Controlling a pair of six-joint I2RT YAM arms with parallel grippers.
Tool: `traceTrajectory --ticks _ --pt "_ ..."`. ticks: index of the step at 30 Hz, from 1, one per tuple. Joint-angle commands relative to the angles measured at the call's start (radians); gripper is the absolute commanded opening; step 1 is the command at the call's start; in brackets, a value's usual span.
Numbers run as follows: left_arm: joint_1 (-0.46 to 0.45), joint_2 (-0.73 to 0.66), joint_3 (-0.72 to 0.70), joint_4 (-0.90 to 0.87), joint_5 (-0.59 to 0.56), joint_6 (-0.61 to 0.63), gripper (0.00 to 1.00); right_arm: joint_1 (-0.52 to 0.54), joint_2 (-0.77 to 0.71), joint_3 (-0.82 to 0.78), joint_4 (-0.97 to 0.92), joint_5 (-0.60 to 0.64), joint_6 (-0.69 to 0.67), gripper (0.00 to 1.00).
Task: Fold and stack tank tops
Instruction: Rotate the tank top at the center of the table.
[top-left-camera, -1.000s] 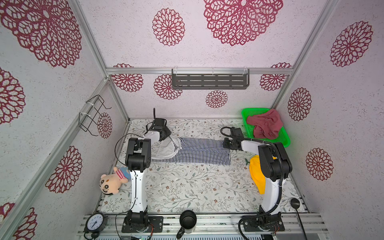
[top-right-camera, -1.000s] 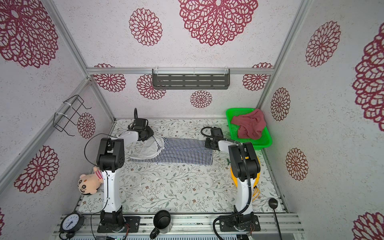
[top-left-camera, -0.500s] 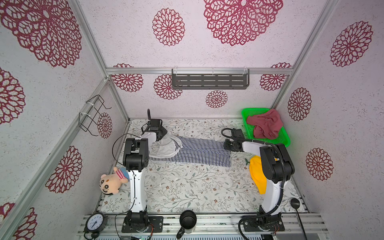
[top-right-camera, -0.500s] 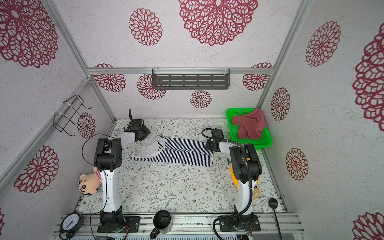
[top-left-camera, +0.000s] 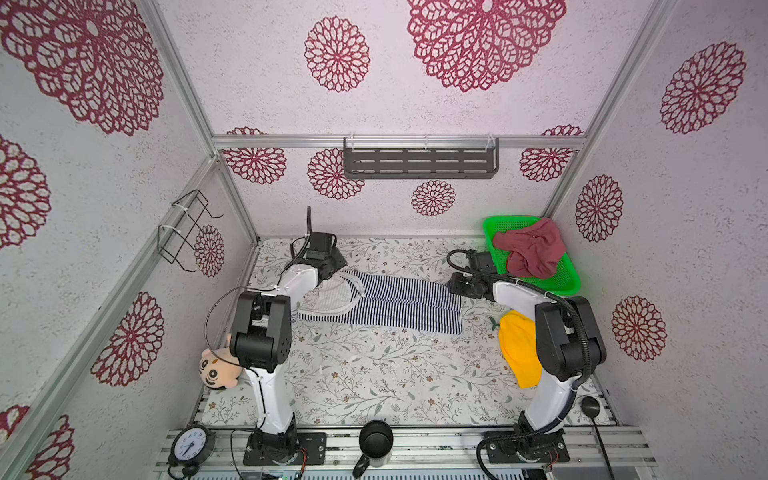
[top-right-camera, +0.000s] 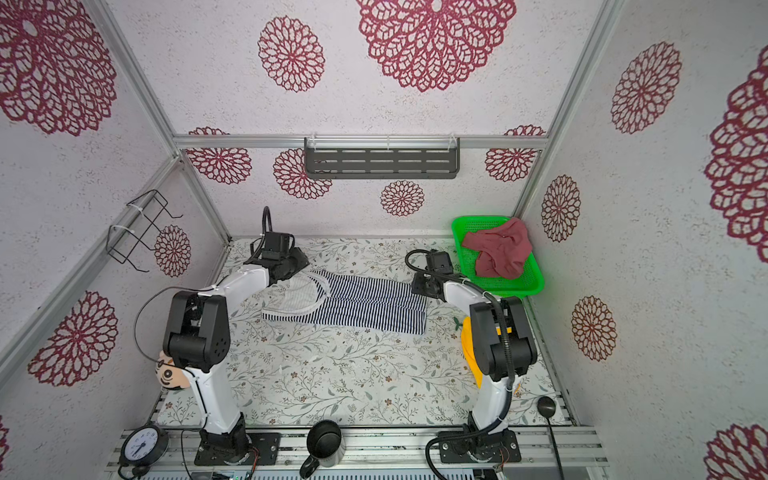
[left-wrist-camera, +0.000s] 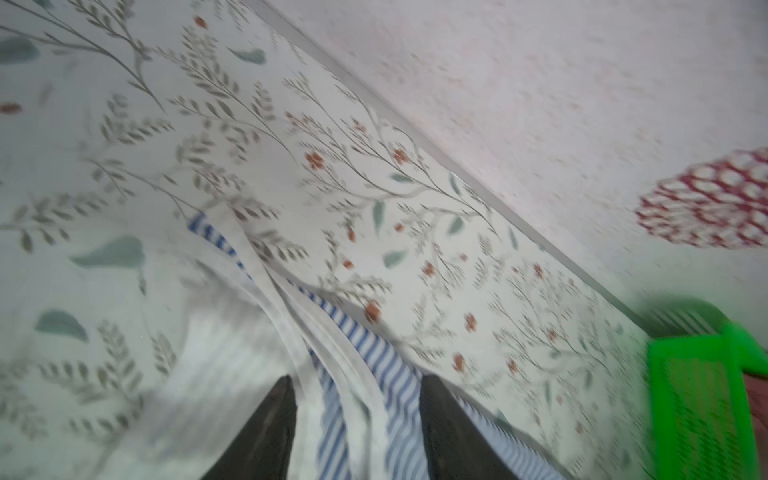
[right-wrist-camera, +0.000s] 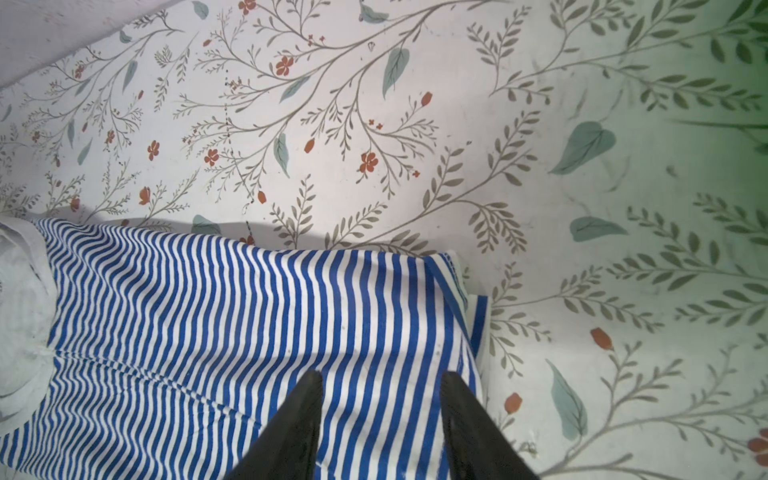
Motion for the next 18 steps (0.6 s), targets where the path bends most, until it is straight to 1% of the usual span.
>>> traceTrajectory --ticks 1,5,6,7,9,12,18 --pt "-0.1 -0.023 -0.08 -0.013 0.012 -0.05 0.41 -0.004 -0.015 0.04 -0.047 -0.007 -0.039 0.47" --pt "-0.172 0.031 -0.085 -0.009 0.026 -0.078 0.36 -0.005 0.014 0.07 -0.063 -0.031 -0.058 0.43" --pt "-0.175 0.045 -0.08 -0.004 0.037 -0.087 0.35 -0.005 0.022 0.078 -0.065 -0.036 -0.064 0.42" --pt "-0.178 0.098 -0.078 0.005 0.049 -0.097 0.34 -0.005 0.034 0.089 -0.068 -0.04 -0.073 0.42" --pt "-0.181 0.131 -0.084 0.01 0.037 -0.109 0.33 -0.005 0.055 0.103 -0.064 -0.038 -0.089 0.4" --pt "-0.172 0.146 -0.129 0.04 0.009 -0.136 0.32 -0.011 0.102 0.135 -0.071 -0.031 -0.111 0.39" --pt "-0.163 0.136 -0.199 0.064 0.005 -0.164 0.32 -0.028 0.201 0.234 -0.091 -0.026 -0.13 0.36"
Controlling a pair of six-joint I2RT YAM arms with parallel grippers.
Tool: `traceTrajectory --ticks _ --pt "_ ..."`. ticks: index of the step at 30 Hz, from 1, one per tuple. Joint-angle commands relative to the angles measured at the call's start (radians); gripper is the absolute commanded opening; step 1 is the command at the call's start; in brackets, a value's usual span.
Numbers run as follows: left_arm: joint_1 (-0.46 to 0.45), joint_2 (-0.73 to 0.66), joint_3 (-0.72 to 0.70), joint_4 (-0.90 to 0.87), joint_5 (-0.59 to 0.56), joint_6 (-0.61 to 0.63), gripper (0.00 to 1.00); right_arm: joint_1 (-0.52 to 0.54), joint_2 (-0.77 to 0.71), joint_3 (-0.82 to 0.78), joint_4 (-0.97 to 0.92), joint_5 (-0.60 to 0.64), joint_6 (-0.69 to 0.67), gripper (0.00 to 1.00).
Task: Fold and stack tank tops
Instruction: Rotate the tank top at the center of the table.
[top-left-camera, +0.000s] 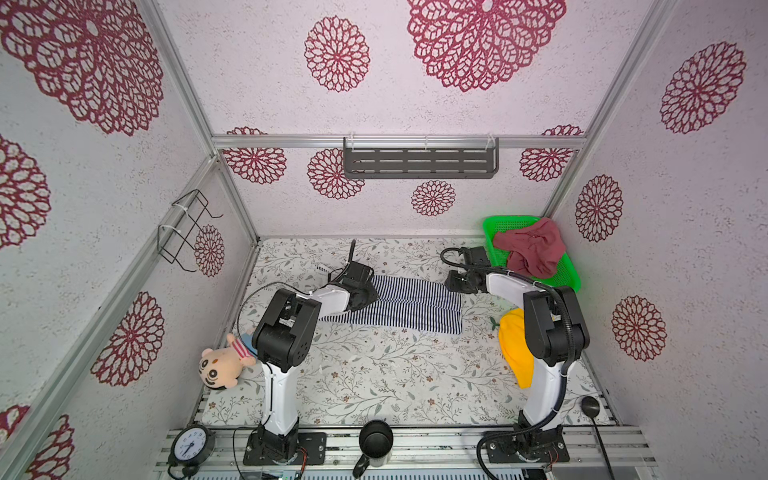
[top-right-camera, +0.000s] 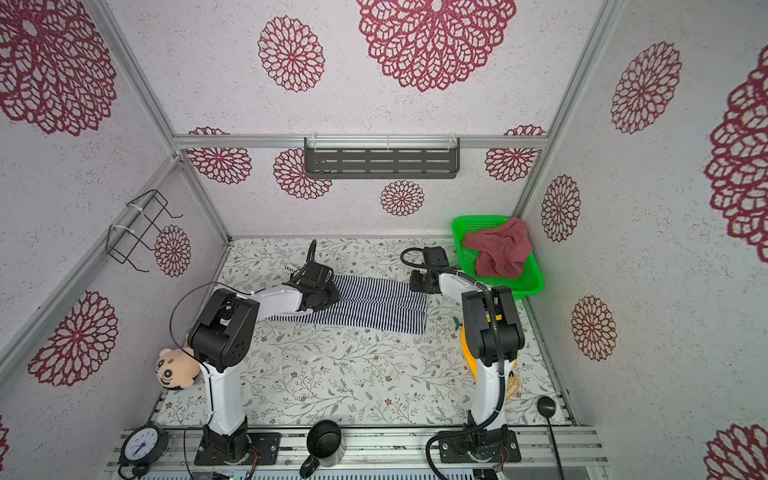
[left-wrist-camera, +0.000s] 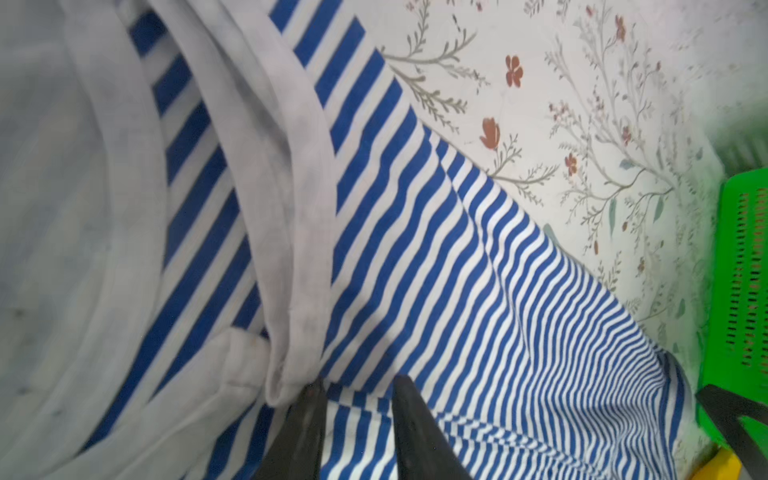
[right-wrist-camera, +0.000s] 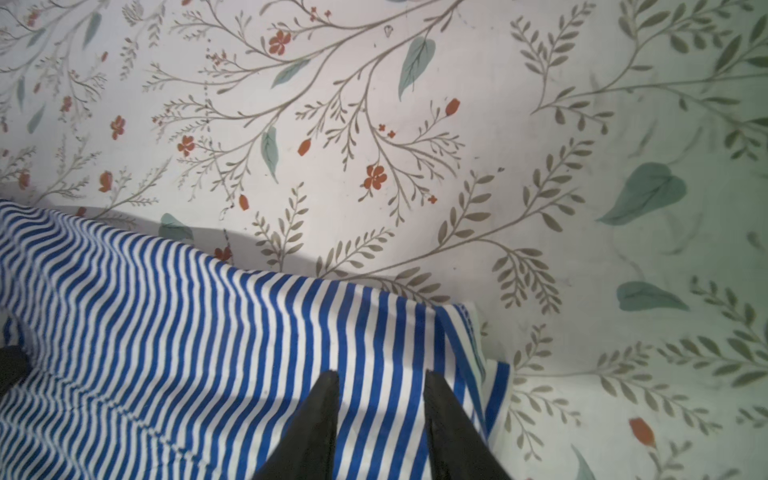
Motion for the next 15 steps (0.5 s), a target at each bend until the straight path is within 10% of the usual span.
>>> traceTrajectory --ticks 1,15 --pt "0.008 -0.001 -0.058 -0.014 -0.038 -0.035 0.33 -0.02 0.044 0.086 -0.039 0.011 -0.033 0.36" --pt "0.033 0.053 -0.005 -0.014 -0.016 -0.012 0.41 -0.071 0.002 -0.049 -0.083 0.108 -0.01 0.27"
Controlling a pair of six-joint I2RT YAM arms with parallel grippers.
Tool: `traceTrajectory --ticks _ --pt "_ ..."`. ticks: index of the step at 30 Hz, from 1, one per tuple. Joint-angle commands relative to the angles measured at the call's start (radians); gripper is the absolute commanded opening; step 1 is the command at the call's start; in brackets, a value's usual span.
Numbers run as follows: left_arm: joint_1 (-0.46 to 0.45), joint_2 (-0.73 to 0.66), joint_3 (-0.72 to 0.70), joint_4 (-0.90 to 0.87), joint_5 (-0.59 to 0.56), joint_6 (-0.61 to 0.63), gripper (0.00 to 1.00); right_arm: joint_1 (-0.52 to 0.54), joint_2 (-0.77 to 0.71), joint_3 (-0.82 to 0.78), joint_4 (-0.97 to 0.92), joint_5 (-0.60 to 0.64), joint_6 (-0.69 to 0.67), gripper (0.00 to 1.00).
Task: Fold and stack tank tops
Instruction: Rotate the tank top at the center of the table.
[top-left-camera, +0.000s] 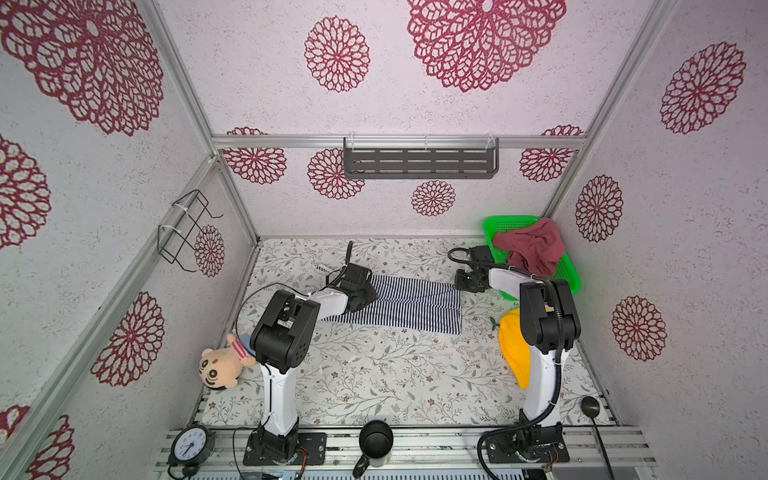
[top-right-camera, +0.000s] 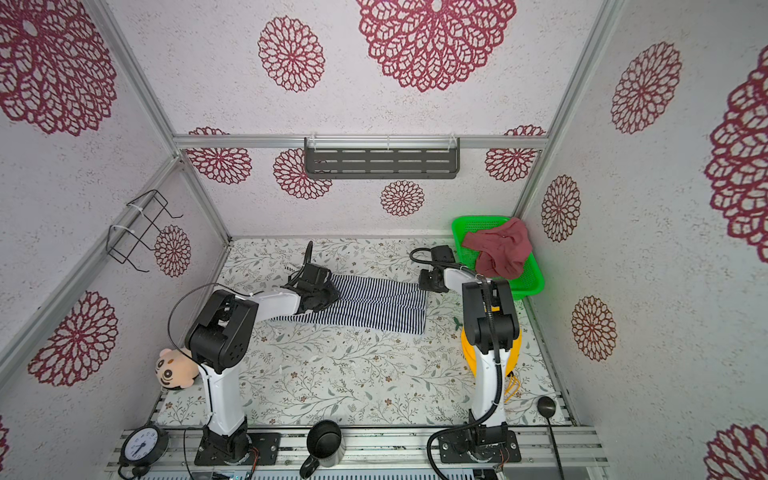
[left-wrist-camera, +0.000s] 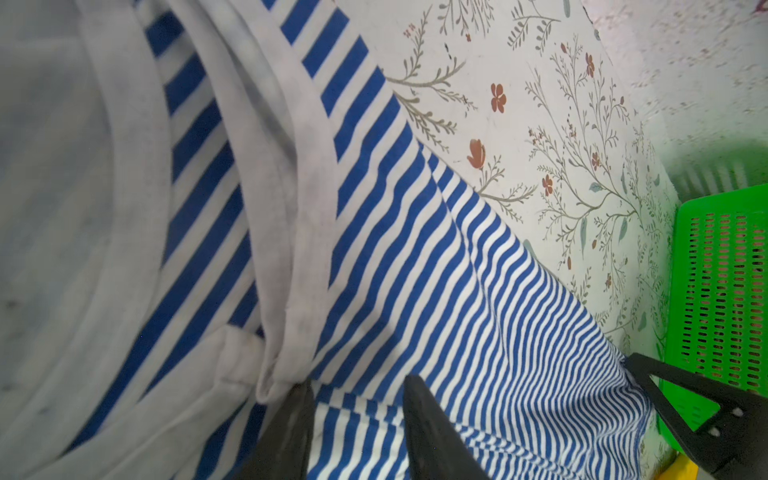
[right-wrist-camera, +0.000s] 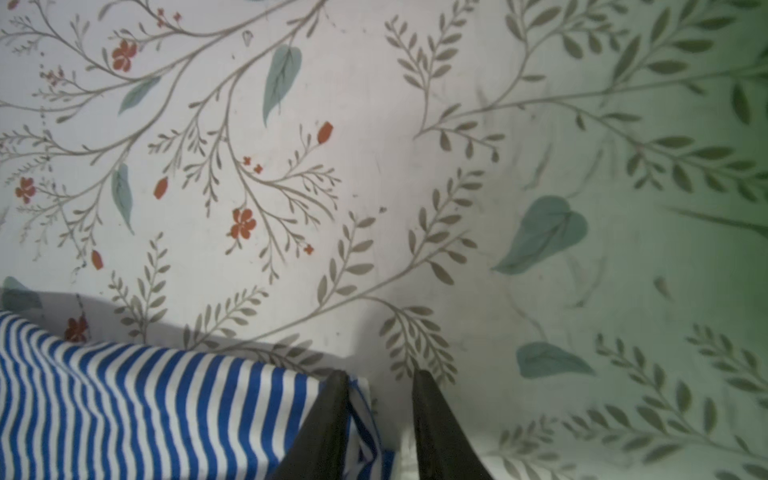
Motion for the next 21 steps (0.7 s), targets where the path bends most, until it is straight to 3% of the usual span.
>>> traceTrajectory --ticks 1,9,13,16,21 --pt "0.024 0.062 0.032 -0.089 -0.016 0.031 0.41 -0.005 -0.086 -0.113 -0.053 0.049 0.011 0.26" --pt "0.041 0.116 0.197 -0.226 0.052 0.192 0.46 0.01 -0.278 -0.413 -0.001 0.035 0.08 0.25" --pt "0.042 0.045 0.193 -0.241 0.054 0.281 0.6 0.081 -0.407 -0.523 -0.018 0.036 0.113 0.26" --pt "0.047 -0.061 0.158 -0.258 0.001 0.323 0.74 0.105 -0.499 -0.535 -0.083 0.076 0.101 0.32" --pt "0.097 -0.261 0.069 -0.364 -0.09 0.297 0.78 0.106 -0.547 -0.461 -0.088 0.127 -0.013 0.51"
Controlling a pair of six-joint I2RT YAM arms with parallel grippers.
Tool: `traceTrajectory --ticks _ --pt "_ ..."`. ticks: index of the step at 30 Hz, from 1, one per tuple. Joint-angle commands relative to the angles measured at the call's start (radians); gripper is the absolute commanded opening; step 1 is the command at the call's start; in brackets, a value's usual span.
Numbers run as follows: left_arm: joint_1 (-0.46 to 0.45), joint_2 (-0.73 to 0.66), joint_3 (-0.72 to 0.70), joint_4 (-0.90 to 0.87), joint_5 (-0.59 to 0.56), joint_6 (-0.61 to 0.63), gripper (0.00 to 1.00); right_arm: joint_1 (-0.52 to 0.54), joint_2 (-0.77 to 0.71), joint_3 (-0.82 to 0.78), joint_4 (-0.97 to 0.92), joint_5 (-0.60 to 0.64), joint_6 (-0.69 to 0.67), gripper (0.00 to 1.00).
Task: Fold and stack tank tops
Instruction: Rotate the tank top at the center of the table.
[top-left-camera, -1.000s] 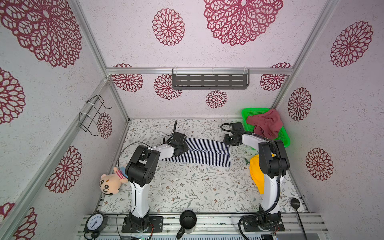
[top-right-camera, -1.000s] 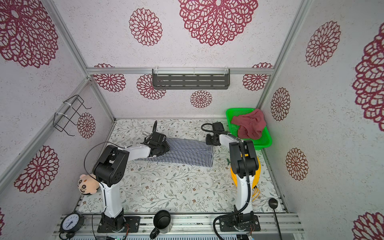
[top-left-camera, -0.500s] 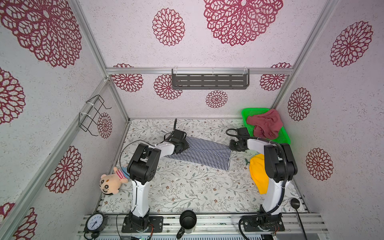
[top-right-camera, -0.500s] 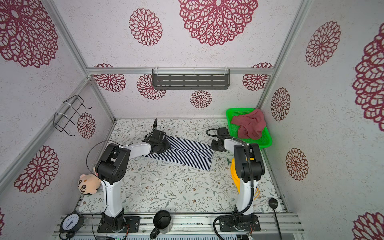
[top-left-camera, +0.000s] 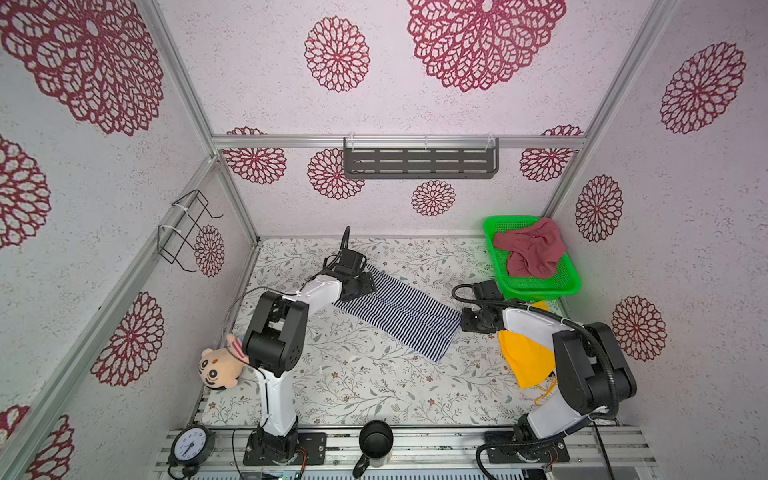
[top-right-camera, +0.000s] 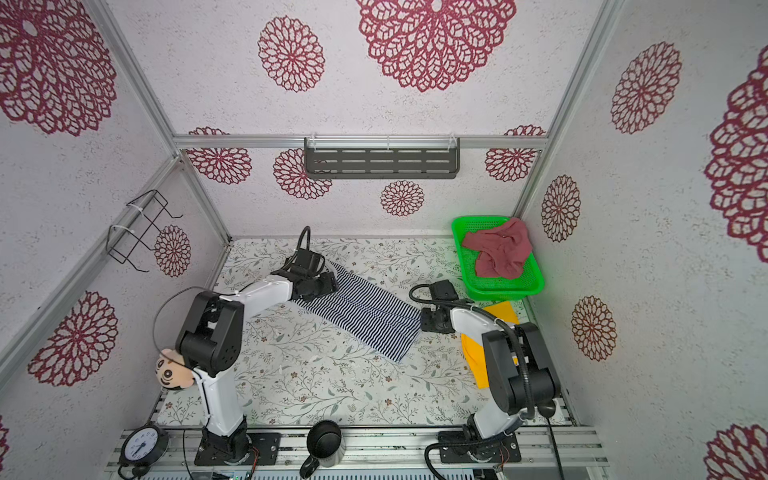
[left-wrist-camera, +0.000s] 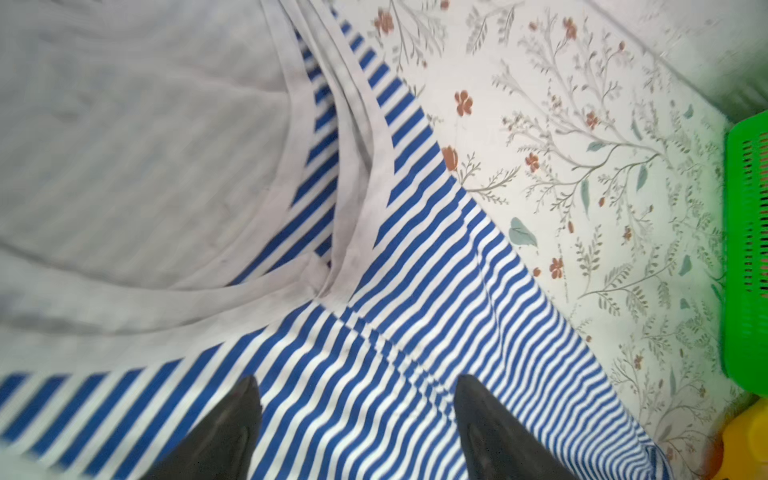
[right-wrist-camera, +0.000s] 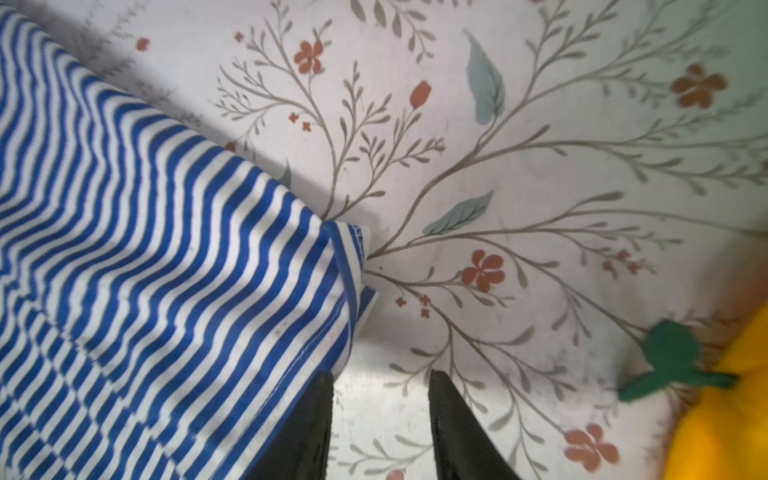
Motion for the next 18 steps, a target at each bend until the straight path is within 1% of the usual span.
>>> traceTrajectory --ticks 1,2,5,8,13,15,18 --pt "0.05 -0.142 -0.089 -0.055 -0.084 -0.005 0.78 -0.006 -0.016 0.075 0.023 0.045 -0.093 0.54" --pt "0.065 -0.172 -0.147 -0.026 -0.091 -0.032 0.78 -0.004 0.012 0.098 0.047 0.033 -0.13 0.57" --pt "0.114 -0.199 -0.271 0.054 -0.062 -0.112 0.76 -0.005 0.126 0.191 0.075 0.001 -0.216 0.57" --pt "0.141 -0.175 -0.321 0.116 -0.057 -0.166 0.76 -0.005 0.224 0.279 0.08 -0.055 -0.284 0.53" --pt "0.18 -0.092 -0.34 0.222 -0.04 -0.251 0.75 -0.005 0.315 0.356 0.057 -0.124 -0.351 0.47" --pt "0.184 -0.058 -0.32 0.228 -0.051 -0.258 0.75 -0.004 0.318 0.347 0.055 -0.159 -0.346 0.46" --pt "0.188 -0.013 -0.288 0.231 -0.062 -0.264 0.75 -0.004 0.321 0.315 0.063 -0.178 -0.334 0.44"
